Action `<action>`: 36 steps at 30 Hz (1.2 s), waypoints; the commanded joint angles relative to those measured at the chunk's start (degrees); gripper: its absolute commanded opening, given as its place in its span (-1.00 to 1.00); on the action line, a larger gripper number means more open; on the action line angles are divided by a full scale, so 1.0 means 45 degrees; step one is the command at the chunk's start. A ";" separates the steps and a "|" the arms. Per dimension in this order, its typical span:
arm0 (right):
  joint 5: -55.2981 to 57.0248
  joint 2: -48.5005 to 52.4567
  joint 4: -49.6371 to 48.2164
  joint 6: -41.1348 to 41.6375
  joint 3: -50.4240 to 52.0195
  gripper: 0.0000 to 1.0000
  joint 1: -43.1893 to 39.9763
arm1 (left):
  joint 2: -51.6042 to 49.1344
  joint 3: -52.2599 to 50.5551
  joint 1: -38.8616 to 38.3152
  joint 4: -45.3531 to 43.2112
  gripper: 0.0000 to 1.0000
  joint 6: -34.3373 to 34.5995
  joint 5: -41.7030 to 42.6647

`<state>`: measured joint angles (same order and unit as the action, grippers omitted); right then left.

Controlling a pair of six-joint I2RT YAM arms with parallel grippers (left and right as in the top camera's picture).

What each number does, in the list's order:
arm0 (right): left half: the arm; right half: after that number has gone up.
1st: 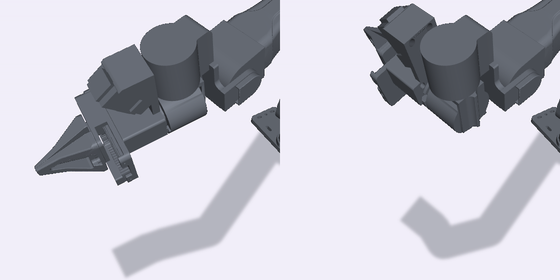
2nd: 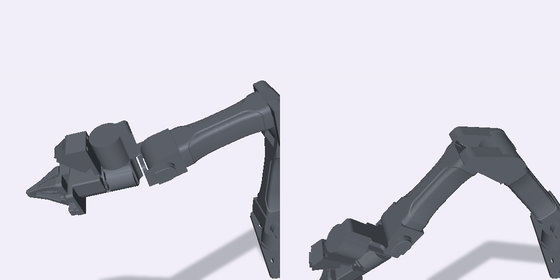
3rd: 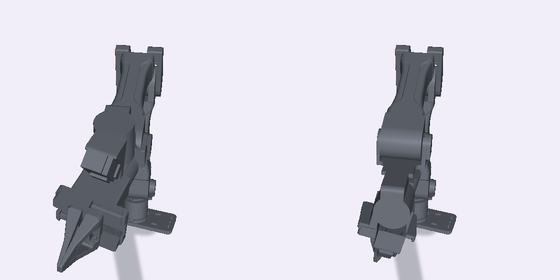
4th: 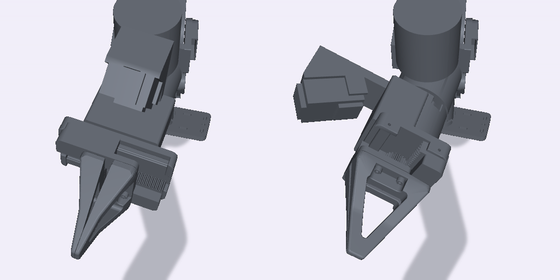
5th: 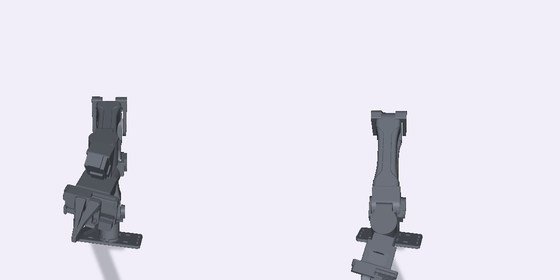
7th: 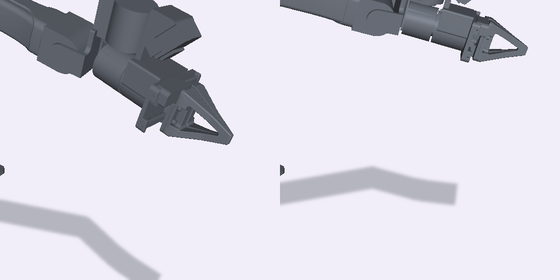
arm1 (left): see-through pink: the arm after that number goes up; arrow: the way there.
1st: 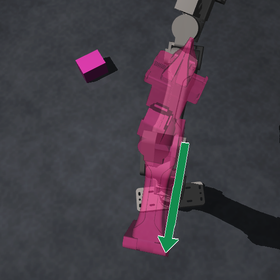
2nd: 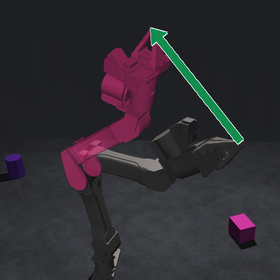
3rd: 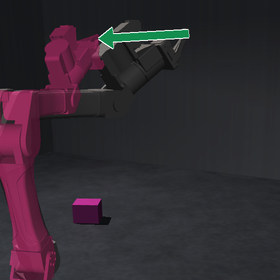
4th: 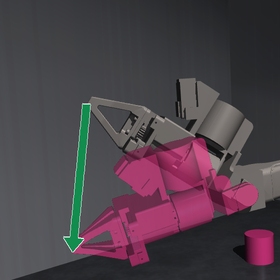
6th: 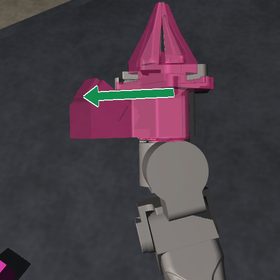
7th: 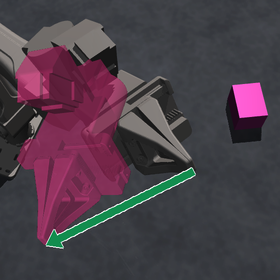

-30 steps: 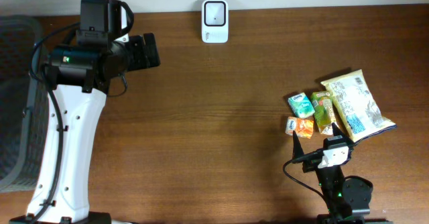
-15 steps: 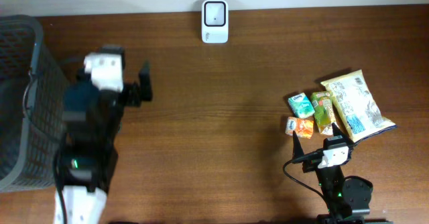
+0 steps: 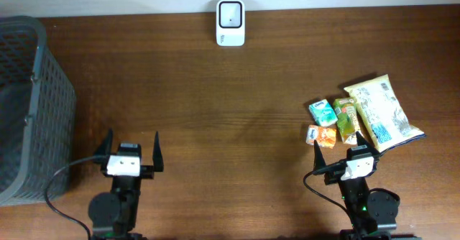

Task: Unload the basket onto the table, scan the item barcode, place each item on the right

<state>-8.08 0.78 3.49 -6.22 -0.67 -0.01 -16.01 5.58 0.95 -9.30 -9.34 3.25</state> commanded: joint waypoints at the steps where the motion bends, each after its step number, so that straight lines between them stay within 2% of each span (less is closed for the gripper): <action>1: -0.0034 -0.0126 0.0053 0.0058 0.0078 0.97 0.0000 | 0.1098 -0.0782 0.0078 0.0408 0.98 -0.1020 0.0189; 8: -0.0034 -0.0126 0.0053 0.0058 0.0078 0.97 0.0000 | 0.2909 -0.0903 0.0078 0.3580 0.98 -0.1817 0.0019; 11: -0.0029 -0.0126 0.0053 0.0058 0.0078 0.97 0.0000 | 0.3517 -0.0903 0.0078 0.3521 0.98 -0.1826 -0.0117; 36: -0.0034 -0.0126 0.0053 0.0058 0.0078 0.97 0.0000 | 0.3492 -0.0903 0.0078 0.3521 0.98 -0.1817 -0.0146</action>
<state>-8.05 0.78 3.49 -6.20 -0.67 -0.01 -0.84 1.83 0.95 6.55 -16.78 3.01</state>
